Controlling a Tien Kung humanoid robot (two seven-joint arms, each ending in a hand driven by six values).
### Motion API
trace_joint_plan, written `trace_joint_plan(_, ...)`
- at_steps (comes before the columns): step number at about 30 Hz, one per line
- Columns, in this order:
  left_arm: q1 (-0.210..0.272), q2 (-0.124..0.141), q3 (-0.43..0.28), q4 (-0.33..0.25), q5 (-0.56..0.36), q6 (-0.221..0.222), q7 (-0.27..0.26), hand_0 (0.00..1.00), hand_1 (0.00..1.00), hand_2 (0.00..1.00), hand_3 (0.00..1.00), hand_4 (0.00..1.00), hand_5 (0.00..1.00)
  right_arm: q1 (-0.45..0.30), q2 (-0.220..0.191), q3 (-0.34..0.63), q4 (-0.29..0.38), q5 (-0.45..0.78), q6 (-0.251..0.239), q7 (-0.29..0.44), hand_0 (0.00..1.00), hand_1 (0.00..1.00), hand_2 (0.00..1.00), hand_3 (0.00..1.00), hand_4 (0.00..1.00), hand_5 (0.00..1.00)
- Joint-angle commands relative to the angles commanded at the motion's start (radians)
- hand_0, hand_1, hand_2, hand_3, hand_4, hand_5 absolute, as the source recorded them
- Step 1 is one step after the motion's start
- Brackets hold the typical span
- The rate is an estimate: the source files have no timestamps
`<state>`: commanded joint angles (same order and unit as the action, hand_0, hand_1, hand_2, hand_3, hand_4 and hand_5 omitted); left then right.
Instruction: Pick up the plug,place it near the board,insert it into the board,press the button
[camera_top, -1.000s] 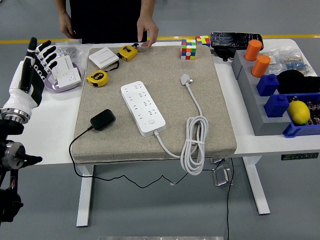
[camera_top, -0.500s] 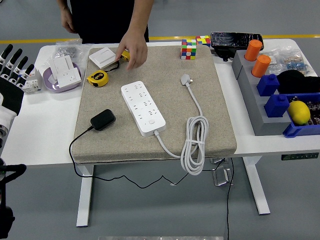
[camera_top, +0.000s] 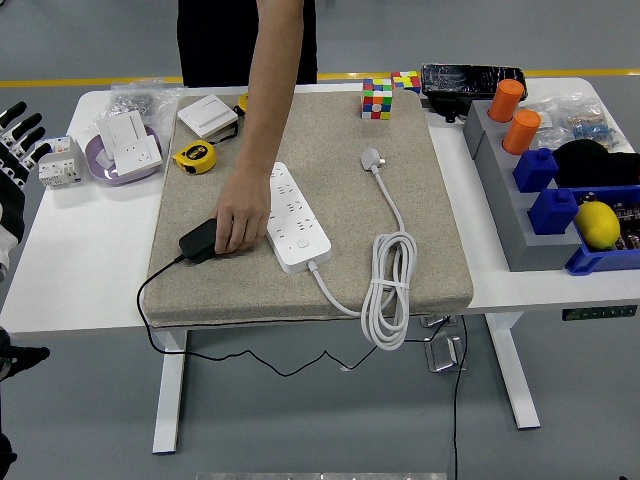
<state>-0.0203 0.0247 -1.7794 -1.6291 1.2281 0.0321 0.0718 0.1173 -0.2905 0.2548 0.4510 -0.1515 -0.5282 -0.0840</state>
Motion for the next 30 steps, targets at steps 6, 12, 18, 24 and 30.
trace_joint_plan(6, 0.007, 0.005, 0.008, 0.005, 0.023, -0.013, 0.004, 0.792, 0.836, 0.799, 0.790, 0.998, 0.955, -0.001, -0.002, -0.007, -0.003, -0.010, 0.039, -0.031, 0.890, 0.821, 0.790, 0.818, 0.998, 0.998)
trace_joint_plan(12, 0.005, 0.004, 0.011, 0.018, 0.022, -0.031, 0.008, 0.800, 0.836, 0.799, 0.783, 0.998, 0.820, 0.004, -0.003, -0.008, -0.005, -0.010, 0.048, -0.036, 0.891, 0.821, 0.790, 0.816, 0.998, 0.998)
trace_joint_plan(18, 0.004, 0.005, 0.009, 0.025, -0.033, -0.052, 0.010, 0.860, 0.870, 0.809, 0.776, 0.998, 0.823, 0.008, -0.004, -0.005, -0.004, -0.014, 0.055, -0.040, 0.893, 0.822, 0.790, 0.816, 0.998, 0.998)
trace_joint_plan(24, 0.000, 0.009, 0.003, 0.033, -0.213, -0.113, 0.025, 0.930, 0.947, 0.879, 0.793, 0.998, 0.892, 0.006, -0.004, -0.004, -0.004, -0.013, 0.058, -0.043, 0.895, 0.825, 0.793, 0.815, 0.998, 0.992)
trace_joint_plan(30, 0.003, 0.006, -0.002, 0.034, -0.369, -0.136, 0.024, 0.998, 0.998, 0.954, 0.931, 0.998, 0.998, 0.010, -0.003, -0.001, -0.004, -0.014, 0.060, -0.043, 0.897, 0.826, 0.793, 0.814, 0.998, 0.971)
